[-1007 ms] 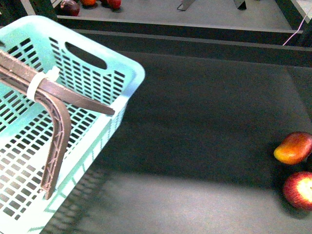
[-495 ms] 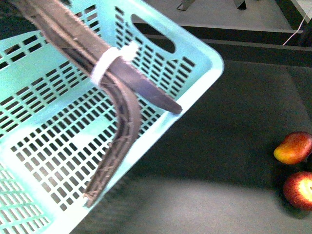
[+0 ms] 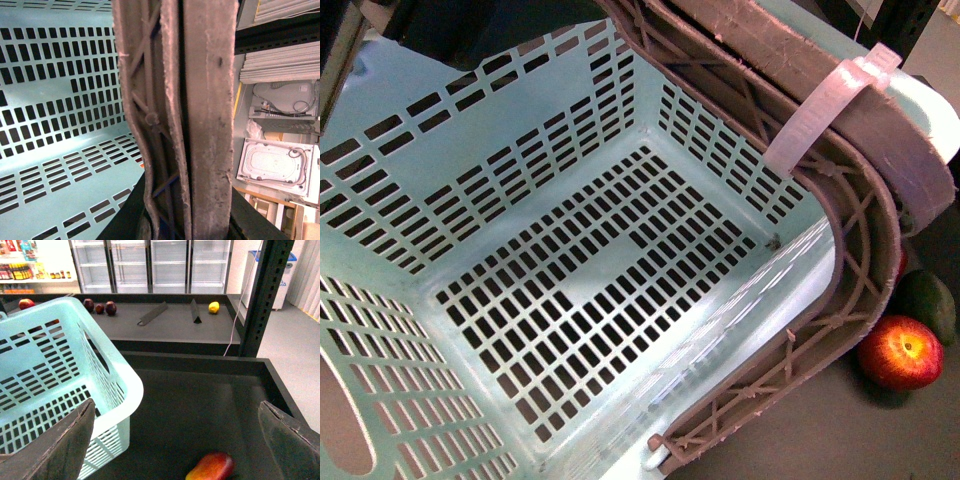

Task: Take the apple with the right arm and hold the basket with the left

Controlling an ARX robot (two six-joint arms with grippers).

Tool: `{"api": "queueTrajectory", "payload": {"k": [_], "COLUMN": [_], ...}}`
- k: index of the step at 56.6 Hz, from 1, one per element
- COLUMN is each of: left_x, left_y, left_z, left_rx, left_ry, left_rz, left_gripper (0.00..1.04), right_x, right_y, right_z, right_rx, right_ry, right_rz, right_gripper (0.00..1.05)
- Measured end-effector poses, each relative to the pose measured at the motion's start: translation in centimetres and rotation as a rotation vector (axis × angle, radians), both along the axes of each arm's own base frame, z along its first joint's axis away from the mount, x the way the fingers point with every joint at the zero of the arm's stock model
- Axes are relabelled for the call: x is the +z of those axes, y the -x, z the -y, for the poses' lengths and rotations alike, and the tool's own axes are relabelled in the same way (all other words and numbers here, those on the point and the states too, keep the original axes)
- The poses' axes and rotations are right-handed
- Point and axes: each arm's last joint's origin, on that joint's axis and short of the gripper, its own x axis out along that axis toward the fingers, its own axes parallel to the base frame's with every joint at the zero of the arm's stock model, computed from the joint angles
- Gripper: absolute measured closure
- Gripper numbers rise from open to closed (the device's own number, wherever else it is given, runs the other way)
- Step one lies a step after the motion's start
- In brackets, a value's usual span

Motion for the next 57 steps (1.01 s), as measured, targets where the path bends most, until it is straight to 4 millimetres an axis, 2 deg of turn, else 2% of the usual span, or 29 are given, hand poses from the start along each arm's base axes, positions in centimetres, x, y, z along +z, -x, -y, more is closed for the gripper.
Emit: {"api": "queueTrajectory", "payload": {"k": [31,36,41,49,57], "left_x": [0.0,0.0,0.0,0.0,0.0], "left_y": [0.0,0.0,0.0,0.0,0.0], "left_z": [0.0,0.0,0.0,0.1,0.1], "left_rx": [0.001,0.003,0.001,0.001,0.002], "left_ry": [-0.001,-0.002,-0.001,-0.002,-0.003], "left_rz": [-0.001,0.000,0.001,0.000,0.000], "left_gripper": [0.86,0.86,0.86,0.86,0.86], "right_x": [0.0,0.0,-0.9,-2.4,-4.5], "right_y": [0.0,-0.3,-1.3,-3.7,-6.1], "right_z": [0.0,0.4,1.1,2.7,3.3], "right_rx": [-0.010,-0.233,-0.324,-0.361,-0.323], "right_ry": [-0.003,-0.073,-0.086,-0.136,-0.109], "right_rz": [-0.012,-0.401,-0.612,-0.710,-0.781], "right_gripper": [0.09,0.09,0.09,0.09,0.09]}}
